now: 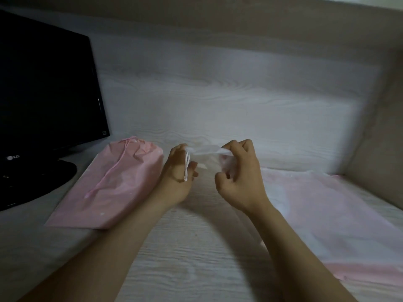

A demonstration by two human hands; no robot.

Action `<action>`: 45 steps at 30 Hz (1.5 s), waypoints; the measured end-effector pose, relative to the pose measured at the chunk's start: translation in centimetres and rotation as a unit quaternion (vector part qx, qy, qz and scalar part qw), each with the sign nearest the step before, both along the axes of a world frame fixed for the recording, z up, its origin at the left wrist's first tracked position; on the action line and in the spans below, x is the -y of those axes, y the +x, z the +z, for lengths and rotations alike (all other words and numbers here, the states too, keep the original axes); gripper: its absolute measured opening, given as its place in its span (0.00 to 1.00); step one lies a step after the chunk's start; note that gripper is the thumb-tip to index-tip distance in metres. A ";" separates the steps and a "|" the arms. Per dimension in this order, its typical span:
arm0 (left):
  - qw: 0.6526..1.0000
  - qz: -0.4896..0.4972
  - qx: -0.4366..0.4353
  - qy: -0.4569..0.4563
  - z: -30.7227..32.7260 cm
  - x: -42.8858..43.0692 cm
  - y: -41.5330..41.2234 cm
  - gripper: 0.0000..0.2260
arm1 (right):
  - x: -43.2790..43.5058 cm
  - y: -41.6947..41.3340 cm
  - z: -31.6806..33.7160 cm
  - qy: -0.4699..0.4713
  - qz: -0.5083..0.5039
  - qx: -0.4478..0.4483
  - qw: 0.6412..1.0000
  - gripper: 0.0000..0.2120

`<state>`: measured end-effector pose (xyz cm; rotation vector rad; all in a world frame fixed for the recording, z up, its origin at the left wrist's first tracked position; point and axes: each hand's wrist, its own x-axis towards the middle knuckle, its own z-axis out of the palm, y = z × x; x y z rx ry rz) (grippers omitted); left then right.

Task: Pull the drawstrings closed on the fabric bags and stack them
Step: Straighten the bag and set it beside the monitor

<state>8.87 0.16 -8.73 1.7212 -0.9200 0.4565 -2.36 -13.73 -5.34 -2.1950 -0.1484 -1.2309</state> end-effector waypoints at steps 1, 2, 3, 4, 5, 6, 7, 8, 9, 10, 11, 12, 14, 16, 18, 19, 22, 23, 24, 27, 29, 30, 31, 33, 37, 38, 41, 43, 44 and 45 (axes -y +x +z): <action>1.000 0.011 0.019 -0.001 0.0 -0.1 0.0 0.17 | 0.1 0.0 -0.1 -0.014 -0.008 -0.001 1.000 0.19; 1.000 0.014 0.027 -0.006 0.1 -0.4 0.1 0.12 | 0.4 0.2 -0.3 -0.034 -0.024 -0.005 0.999 0.22; 0.999 0.012 0.037 -0.009 0.3 -0.6 -0.1 0.08 | 0.6 0.4 -0.5 -0.057 -0.044 -0.013 0.997 0.25; 0.998 0.011 0.054 -0.005 0.5 -0.8 -0.2 0.06 | 0.9 0.5 -0.8 -0.081 -0.071 -0.023 0.994 0.27; 0.997 0.017 0.072 -0.003 0.7 -0.9 -0.3 0.04 | 1.3 0.8 -1.0 -0.105 -0.111 -0.029 0.988 0.28; 0.995 0.041 0.086 -0.006 0.9 -1.1 -0.4 0.05 | 1.7 1.0 -1.1 -0.130 -0.160 -0.026 0.978 0.27; 0.992 0.073 0.102 -0.013 1.0 -1.2 -0.5 0.07 | 2.1 1.2 -1.2 -0.152 -0.212 -0.016 0.965 0.25; 0.987 0.095 0.125 -0.025 1.2 -1.3 -0.8 0.08 | 2.6 1.4 -1.3 -0.166 -0.262 -0.009 0.951 0.21; 0.983 0.099 0.152 -0.033 1.4 -1.3 -1.1 0.07 | 3.1 1.4 -1.5 -0.171 -0.307 -0.007 0.936 0.16; 0.978 0.095 0.185 -0.031 1.7 -1.4 -1.6 0.06 | 3.6 1.4 -1.7 -0.173 -0.345 -0.008 0.923 0.12; 0.971 0.089 0.220 -0.019 1.9 -1.4 -2.1 0.05 | 3.9 1.4 -1.9 -0.170 -0.376 -0.011 0.911 0.09; 0.964 0.084 0.253 0.001 1.9 -1.3 -2.4 0.05 | 4.1 1.4 -2.1 -0.161 -0.397 -0.016 0.903 0.08; 0.951 0.074 0.299 0.033 1.7 -1.1 -2.8 0.04 | 4.1 1.4 -2.3 -0.110 -0.422 -0.037 0.899 0.06; 0.949 0.053 0.303 0.073 1.2 -0.9 -2.9 0.07 | 3.9 1.5 -2.3 -0.056 -0.423 -0.065 0.902 0.05; 0.944 0.039 0.305 0.116 0.9 -0.7 -2.7 0.10 | 4.1 1.3 -2.5 -0.028 -0.381 -0.057 0.922 0.05; 0.941 0.049 0.305 0.137 0.8 -0.7 -2.5 0.10 | 4.1 1.1 -2.4 -0.008 -0.342 -0.050 0.938 0.08; 0.924 0.122 0.306 0.192 0.0 -0.9 -1.3 0.11 | 3.2 0.3 -1.1 0.085 -0.190 -0.061 0.976 0.24; 0.918 0.148 0.303 0.207 -0.1 -0.9 -1.2 0.13 | 2.7 0.0 -0.7 0.090 -0.154 -0.058 0.982 0.26; 0.914 0.164 0.300 0.218 -0.2 -0.9 -0.9 0.14 | 2.1 -0.3 -0.5 0.079 -0.127 -0.058 0.987 0.27; 0.908 0.172 0.301 0.237 -0.4 -0.7 -0.7 0.08 | 0.8 -0.4 -0.7 0.054 -0.077 -0.100 0.991 0.31; 0.918 0.149 0.252 0.266 -0.2 -0.4 -1.2 0.15 | 0.6 -0.3 -0.9 0.076 -0.085 -0.139 0.984 0.37; 0.925 0.139 0.220 0.278 -0.1 -0.2 -1.3 0.17 | 0.6 -0.2 -0.8 0.093 -0.087 -0.156 0.980 0.41; 0.930 0.116 0.202 0.283 -0.2 -0.1 -1.4 0.16 | 0.6 0.0 -0.8 0.111 -0.084 -0.164 0.977 0.44; 0.931 0.054 0.240 0.270 -0.3 0.1 -2.1 0.16 | 0.7 0.4 -0.9 0.130 -0.091 -0.160 0.974 0.47; 0.911 -0.044 0.217 0.349 -0.8 -0.1 -1.9 0.29 | 1.4 0.7 -1.0 0.204 -0.117 -0.121 0.964 0.24; 0.916 -0.059 0.186 0.350 -1.0 -0.2 -1.7 0.33 | 1.7 0.5 -0.9 0.215 -0.128 -0.118 0.961 0.17; 0.924 0.001 0.173 0.342 -1.3 -0.5 -1.5 0.31 | 2.4 0.6 -0.9 0.240 -0.167 -0.100 0.951 0.09; 0.919 0.094 0.171 0.344 -1.0 -0.7 -1.2 0.25 | 2.7 0.8 -0.9 0.275 -0.175 -0.080 0.942 0.09; 0.913 0.138 0.168 0.345 -1.0 -0.8 -1.2 0.24 | 2.8 0.8 -1.0 0.292 -0.176 -0.067 0.938 0.11; 0.912 0.169 0.162 0.338 -0.9 -0.9 -1.3 0.21 | 2.9 0.9 -1.1 0.307 -0.175 -0.051 0.934 0.13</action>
